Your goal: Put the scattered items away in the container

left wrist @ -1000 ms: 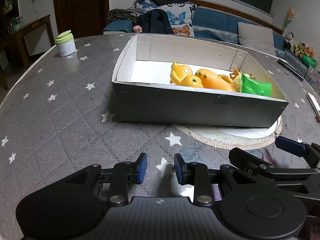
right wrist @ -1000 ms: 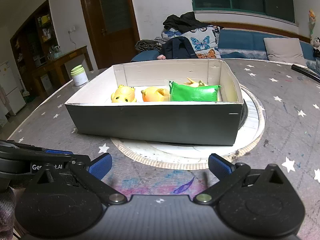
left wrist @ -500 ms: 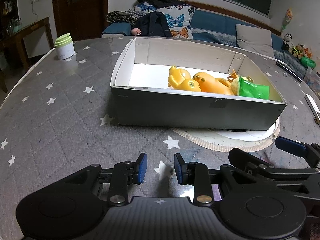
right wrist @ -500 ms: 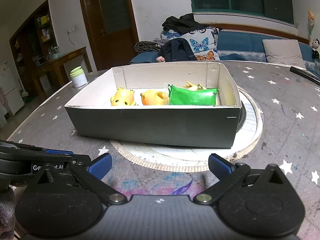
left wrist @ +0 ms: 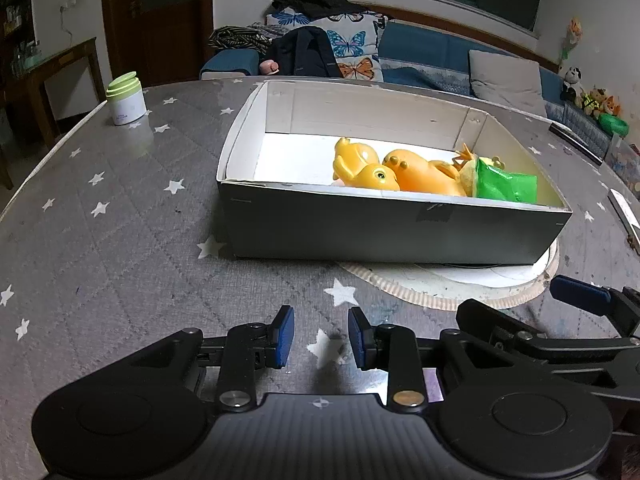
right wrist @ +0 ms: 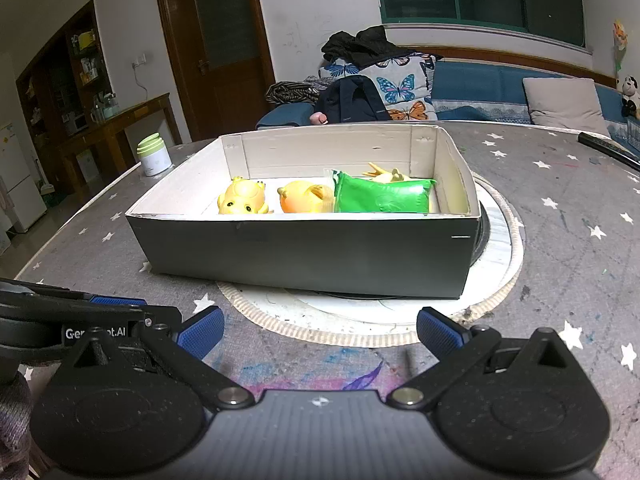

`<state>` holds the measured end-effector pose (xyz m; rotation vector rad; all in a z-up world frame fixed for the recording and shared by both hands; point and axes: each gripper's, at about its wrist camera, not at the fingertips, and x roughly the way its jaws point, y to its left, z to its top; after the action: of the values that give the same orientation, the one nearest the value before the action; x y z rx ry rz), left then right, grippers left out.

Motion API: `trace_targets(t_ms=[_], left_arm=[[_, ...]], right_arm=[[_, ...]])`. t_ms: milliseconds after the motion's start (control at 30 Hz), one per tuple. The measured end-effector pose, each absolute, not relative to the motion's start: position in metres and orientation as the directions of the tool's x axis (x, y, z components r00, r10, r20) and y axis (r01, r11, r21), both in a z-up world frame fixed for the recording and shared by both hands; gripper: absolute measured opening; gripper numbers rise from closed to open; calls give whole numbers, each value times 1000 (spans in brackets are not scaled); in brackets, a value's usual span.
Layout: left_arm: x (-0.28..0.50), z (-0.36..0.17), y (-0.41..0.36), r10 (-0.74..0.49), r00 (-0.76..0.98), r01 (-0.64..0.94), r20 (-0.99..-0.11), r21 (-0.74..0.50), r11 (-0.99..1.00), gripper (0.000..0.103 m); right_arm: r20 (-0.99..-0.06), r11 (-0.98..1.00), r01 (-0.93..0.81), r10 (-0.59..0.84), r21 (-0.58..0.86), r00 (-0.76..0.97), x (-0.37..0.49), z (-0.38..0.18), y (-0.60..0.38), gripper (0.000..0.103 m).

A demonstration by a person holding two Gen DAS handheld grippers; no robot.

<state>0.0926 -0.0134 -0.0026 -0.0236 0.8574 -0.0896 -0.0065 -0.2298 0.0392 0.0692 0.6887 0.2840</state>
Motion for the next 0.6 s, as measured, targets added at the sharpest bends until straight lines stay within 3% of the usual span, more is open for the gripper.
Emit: trace_targets(t_ms=[600], left_arm=[[95,-1,-12,-101,649,81,-754,-63,995,31]], right_arm=[[-620,960,-236,276,148,734,-5,39,-227,103]])
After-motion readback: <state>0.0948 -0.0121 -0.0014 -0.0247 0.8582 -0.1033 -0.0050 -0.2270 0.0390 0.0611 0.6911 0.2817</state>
